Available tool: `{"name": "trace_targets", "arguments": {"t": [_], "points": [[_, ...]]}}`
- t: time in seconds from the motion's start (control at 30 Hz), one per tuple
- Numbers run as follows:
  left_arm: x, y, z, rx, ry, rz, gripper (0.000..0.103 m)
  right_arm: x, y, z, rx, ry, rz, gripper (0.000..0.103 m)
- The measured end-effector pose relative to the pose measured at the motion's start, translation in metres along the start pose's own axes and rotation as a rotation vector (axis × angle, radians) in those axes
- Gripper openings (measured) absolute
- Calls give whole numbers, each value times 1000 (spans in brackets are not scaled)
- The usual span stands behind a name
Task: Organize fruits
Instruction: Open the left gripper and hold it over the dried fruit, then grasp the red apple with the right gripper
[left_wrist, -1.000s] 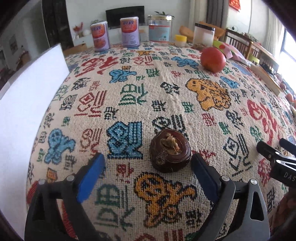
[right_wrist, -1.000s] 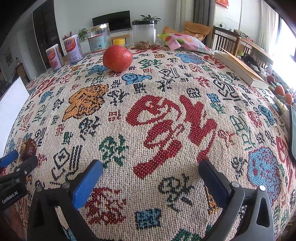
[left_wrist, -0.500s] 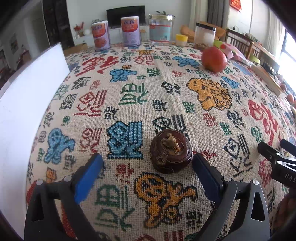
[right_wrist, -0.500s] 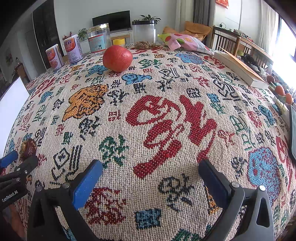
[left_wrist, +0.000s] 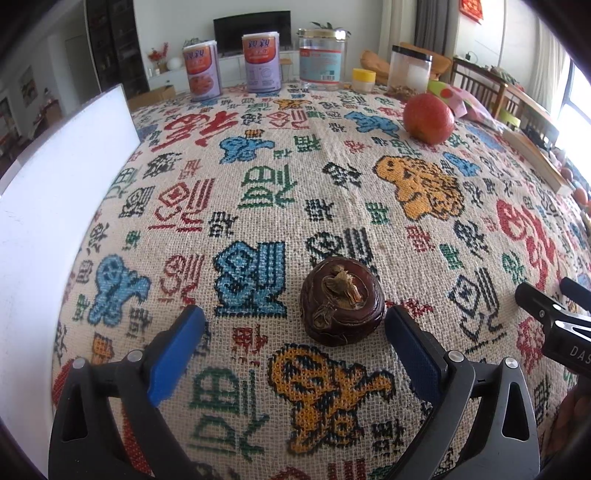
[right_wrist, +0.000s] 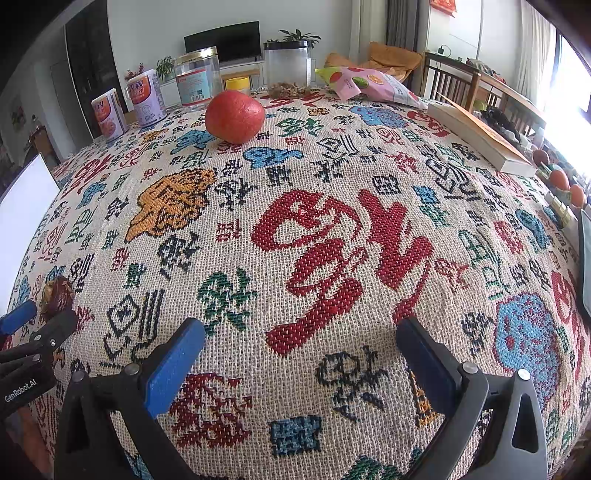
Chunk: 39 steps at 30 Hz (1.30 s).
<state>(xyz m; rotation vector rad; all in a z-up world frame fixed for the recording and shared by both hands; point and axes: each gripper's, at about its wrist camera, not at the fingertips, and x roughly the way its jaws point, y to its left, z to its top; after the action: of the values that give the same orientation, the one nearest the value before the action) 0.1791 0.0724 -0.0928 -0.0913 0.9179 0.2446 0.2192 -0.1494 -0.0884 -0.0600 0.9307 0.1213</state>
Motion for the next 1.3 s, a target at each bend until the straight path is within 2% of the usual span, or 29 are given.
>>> {"name": "trace_targets", "arguments": {"t": [0.37, 0.6, 0.7, 0.77, 0.83, 0.93, 1.07, 1.13, 1.17, 1.2, 1.3], "points": [[0, 0, 0, 0, 0, -2, 99, -1, -2, 0, 5, -4, 12, 103], [0, 0, 0, -1, 0, -2, 99, -7, -11, 8, 87, -41, 138, 103], [0, 0, 0, -1, 0, -3, 99, -8, -7, 38, 134, -89, 242, 103], [0, -1, 0, -1, 0, -3, 99, -3, -1, 71, 174, -118, 321, 103], [0, 0, 0, -1, 0, -2, 99, 12, 5, 106, 211, -122, 363, 103], [0, -1, 0, -1, 0, -2, 99, 51, 20, 156, 226, -70, 359, 103], [0, -1, 0, -1, 0, -2, 99, 101, 36, 188, 248, 37, 324, 102], [0, -1, 0, -1, 0, -2, 99, 117, 46, 194, 235, 84, 318, 98], [0, -1, 0, -1, 0, -2, 99, 122, 49, 195, 232, 95, 326, 81], [0, -1, 0, -2, 0, -3, 99, 124, 49, 195, 229, 107, 296, 68], [0, -1, 0, -2, 0, -3, 99, 119, 49, 191, 204, 89, 295, 67]]}}
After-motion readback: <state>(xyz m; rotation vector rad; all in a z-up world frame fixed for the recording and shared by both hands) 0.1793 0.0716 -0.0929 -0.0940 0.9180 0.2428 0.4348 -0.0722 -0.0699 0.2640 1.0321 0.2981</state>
